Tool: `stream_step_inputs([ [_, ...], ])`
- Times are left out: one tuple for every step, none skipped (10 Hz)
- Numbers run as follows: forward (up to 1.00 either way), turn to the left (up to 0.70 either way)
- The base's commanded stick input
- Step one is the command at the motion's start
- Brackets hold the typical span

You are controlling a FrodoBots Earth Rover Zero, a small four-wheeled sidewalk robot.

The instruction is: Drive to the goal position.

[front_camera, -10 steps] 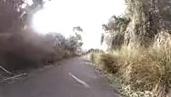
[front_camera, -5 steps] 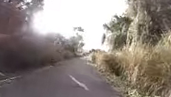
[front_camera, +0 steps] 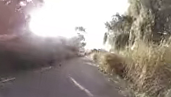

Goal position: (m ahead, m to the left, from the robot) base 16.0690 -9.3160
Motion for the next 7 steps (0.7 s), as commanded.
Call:
stream_step_inputs([
  [0.50,0.00],
  [0.50,0.00],
  [0.50,0.00],
  [0.50,0.00],
  [0.50,0.00],
  [0.50,0.00],
  [0.50,0.00],
])
